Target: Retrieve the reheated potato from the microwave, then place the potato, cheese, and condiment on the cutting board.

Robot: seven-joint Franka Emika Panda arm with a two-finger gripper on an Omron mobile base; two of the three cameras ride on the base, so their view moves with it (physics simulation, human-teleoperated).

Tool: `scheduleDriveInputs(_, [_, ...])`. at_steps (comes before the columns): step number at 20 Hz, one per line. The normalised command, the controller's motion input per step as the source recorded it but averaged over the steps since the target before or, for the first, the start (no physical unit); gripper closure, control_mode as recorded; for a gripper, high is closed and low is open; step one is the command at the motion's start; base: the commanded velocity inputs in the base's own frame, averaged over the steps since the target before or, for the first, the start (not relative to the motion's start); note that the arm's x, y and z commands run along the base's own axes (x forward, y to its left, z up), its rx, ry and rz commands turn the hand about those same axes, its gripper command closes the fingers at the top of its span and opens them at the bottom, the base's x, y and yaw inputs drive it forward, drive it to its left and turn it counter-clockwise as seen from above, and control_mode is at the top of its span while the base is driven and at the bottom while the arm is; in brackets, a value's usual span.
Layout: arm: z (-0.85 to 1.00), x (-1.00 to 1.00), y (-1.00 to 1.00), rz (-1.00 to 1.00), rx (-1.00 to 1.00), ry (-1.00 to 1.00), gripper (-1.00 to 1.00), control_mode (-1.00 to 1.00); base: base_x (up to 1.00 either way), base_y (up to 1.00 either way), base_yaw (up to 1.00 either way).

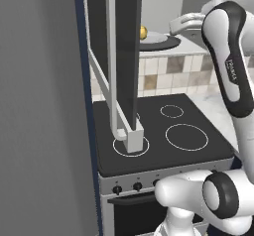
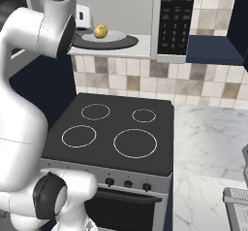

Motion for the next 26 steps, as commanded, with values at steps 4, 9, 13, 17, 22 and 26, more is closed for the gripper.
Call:
scheduleDriveInputs(4, [-0.01, 0.69, 0.06, -0.18, -0.27, -0.03, -1.0, -1.0, 0.0, 0.0, 0.0])
scheduleDriveInputs(9, [-0.04, 0.83, 0.0, -0.21, -0.1, 0.0, -1.0, -1.0, 0.0, 0.0, 0.0])
scheduleDriveInputs(13, [-0.05, 0.9, 0.01, -0.18, 0.0, 0.0, -1.0, -1.0, 0.0, 0.0, 0.0])
scheduleDriveInputs(17, [-0.17, 0.84, 0.0, -0.15, 0.0, 0.04, -1.0, -1.0, 0.0, 0.0, 0.0])
scheduleDriveInputs(22, [-0.02, 0.61, 0.0, -0.03, 0.02, 0.12, -1.0, -1.0, 0.0, 0.0, 0.0])
scheduleDriveInputs(26, [-0.08, 0.73, 0.01, 0.0, 0.01, 0.14, -1.0, -1.0, 0.0, 0.0, 0.0])
